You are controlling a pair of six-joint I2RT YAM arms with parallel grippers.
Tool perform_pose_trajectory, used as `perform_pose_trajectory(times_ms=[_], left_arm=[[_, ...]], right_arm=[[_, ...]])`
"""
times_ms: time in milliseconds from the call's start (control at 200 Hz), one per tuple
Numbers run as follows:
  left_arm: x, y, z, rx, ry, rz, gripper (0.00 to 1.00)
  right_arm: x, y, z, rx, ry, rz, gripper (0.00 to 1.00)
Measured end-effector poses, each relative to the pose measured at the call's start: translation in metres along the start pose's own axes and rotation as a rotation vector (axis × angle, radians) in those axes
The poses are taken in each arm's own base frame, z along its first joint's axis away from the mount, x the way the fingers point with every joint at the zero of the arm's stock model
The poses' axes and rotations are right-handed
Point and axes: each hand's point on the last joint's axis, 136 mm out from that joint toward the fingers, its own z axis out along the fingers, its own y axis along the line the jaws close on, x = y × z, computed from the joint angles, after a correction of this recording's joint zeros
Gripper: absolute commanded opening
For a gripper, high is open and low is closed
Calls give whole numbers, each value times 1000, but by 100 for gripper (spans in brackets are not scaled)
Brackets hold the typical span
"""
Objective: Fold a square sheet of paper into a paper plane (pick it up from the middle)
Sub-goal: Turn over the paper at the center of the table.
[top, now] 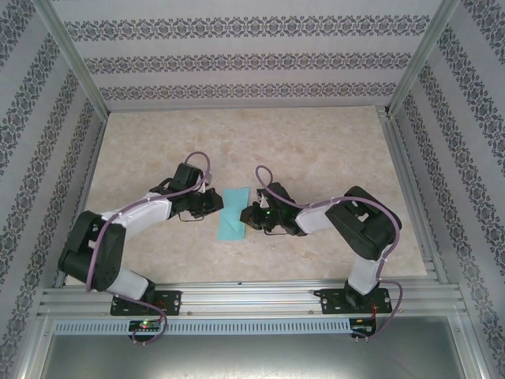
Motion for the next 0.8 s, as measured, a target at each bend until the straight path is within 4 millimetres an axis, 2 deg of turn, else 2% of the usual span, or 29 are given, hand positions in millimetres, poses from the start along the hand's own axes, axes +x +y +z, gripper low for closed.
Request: perform_pose_trajectory(times_ms=[110, 275, 375, 415, 480, 639, 714, 799], left_arm=[[-8, -7, -21, -9, -70, 20, 15], [-19, -14, -55, -34, -194, 47, 21], [-23, -13, -76, -54, -275, 57, 28], [-23, -11, -84, -64, -303, 57, 33], [-22, -5, -92, -87, -341, 47, 35], [-17, 18, -107, -160, -411, 17, 44], [-14, 28, -113, -192, -435, 2, 51], [-12, 37, -121, -226, -465, -18, 53]], right_arm=[[-2, 14, -15, -4, -19, -35, 6], [-11, 33, -51, 71, -81, -115, 5], [-23, 45, -82, 175, -150, -181, 7], [-28, 49, -98, 231, -183, -207, 7], [-39, 54, -128, 337, -248, -243, 7], [-51, 52, -189, 618, -349, -318, 7], [-47, 44, -204, 759, -339, -355, 5], [-44, 35, -209, 917, -298, -399, 5]])
